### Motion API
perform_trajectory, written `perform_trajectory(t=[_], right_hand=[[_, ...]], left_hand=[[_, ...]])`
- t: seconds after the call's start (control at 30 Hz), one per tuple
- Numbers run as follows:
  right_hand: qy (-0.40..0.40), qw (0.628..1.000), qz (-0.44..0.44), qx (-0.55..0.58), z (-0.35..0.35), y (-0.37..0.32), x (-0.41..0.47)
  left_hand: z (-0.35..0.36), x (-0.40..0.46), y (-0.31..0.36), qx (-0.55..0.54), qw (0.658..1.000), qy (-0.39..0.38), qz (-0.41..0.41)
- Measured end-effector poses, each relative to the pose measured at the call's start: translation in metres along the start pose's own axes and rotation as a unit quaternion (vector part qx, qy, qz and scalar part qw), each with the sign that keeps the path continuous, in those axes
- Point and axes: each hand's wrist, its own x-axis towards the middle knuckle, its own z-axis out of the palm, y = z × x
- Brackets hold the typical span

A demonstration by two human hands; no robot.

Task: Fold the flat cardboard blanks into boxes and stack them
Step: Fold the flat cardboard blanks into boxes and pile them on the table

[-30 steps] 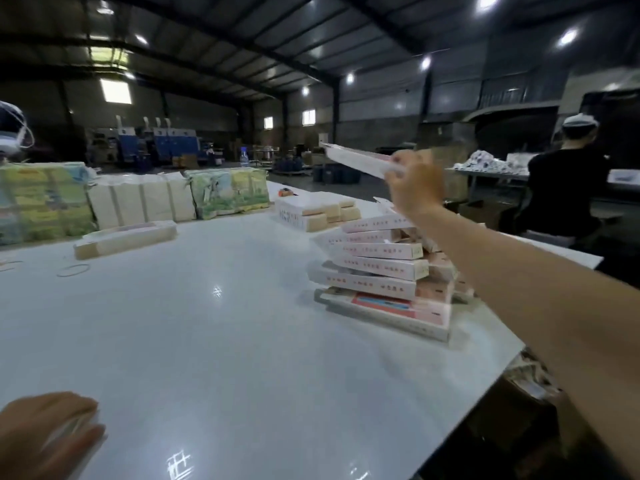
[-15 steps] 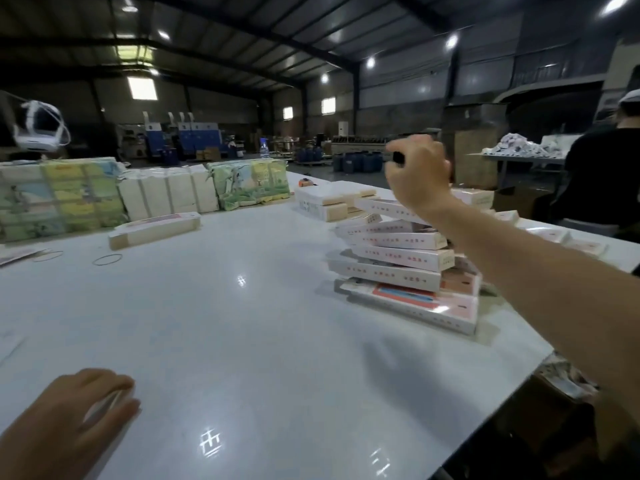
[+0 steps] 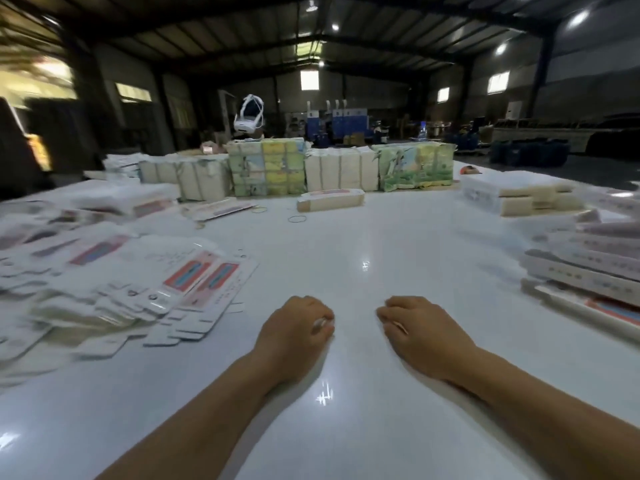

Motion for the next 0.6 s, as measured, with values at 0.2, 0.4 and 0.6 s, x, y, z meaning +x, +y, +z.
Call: perform_trajectory(t=[0.2, 0.4, 0.6], right_hand=[[0.041, 0.999, -0.009, 0.021, 0.002, -0.002, 0.001], [0.028, 0.999, -0.007, 0.013, 0.006, -0.003, 0.005], [0.02, 1.0, -0.005, 0.017, 0.005, -0.002, 0.005]], left_hand=[[-0.07, 0.04, -0.054, -0.002, 0.983, 0.028, -0.183], [-0.139, 0.031, -0.156, 0.259, 0.844, -0.01, -0.469], [-0.153, 0.043, -0.185, 0.25, 0.836, -0.019, -0.489]])
